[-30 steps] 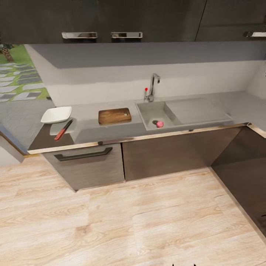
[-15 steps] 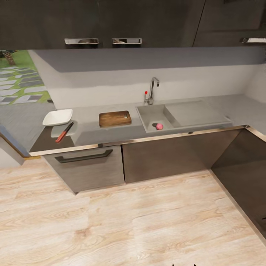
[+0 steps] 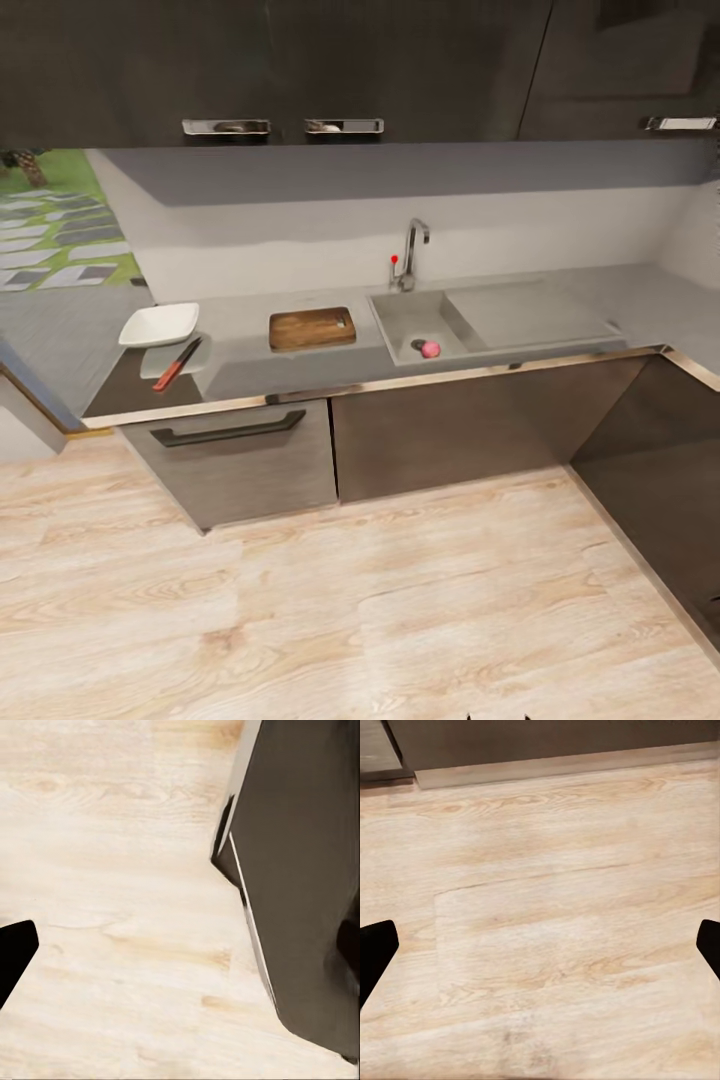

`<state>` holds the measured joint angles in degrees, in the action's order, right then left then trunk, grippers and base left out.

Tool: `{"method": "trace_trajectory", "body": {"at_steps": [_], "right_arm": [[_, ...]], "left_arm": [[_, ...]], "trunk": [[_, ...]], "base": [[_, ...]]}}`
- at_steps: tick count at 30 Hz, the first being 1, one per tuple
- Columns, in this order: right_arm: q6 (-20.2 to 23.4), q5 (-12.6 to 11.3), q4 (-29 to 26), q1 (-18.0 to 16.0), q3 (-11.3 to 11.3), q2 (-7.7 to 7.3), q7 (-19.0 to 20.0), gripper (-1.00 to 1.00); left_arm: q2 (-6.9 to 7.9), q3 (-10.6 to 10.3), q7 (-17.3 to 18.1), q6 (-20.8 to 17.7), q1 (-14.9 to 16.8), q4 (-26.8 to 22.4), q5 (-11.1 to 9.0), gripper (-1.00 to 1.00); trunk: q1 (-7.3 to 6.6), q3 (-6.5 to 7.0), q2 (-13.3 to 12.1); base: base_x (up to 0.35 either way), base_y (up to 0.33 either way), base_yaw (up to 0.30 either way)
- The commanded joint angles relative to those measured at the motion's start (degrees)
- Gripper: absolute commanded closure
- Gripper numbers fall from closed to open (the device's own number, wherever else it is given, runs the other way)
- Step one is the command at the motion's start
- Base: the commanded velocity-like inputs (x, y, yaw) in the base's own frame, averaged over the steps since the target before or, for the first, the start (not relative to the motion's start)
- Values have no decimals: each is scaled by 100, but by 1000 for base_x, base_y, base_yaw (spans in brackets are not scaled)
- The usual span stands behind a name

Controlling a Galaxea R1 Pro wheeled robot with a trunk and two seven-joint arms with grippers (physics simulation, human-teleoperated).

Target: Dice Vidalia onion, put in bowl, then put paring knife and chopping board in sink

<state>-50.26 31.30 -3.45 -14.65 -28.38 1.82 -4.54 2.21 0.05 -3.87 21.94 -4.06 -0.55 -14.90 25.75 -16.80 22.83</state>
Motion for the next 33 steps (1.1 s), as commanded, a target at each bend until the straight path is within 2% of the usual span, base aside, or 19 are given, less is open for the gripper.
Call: {"method": "trace_trajectory", "body": {"at_steps": [1, 4, 12, 33], "right_arm": [[-10, 60, 2, -3, -18, 2, -47, -100], [-10, 60, 2, -3, -12, 2, -47, -100], [-4, 58, 2, -3, -18, 2, -47, -100], [8, 57, 2, -3, -18, 2, -47, -100]], "left_arm": [[15, -16, -18, 11, -1, 182, 5, -100], [14, -1, -19, 18, -6, 404, 4, -100], [20, 12, -17, 24, -7, 120, 4, -100], [16, 12, -17, 20, -7, 90, 4, -100]], "trunk": [[4, 2, 9], [4, 29, 9], [4, 102, 9], [4, 292, 9]], "base": [[0, 0, 0], [0, 0, 0], [0, 0, 0], [0, 0, 0]]}}
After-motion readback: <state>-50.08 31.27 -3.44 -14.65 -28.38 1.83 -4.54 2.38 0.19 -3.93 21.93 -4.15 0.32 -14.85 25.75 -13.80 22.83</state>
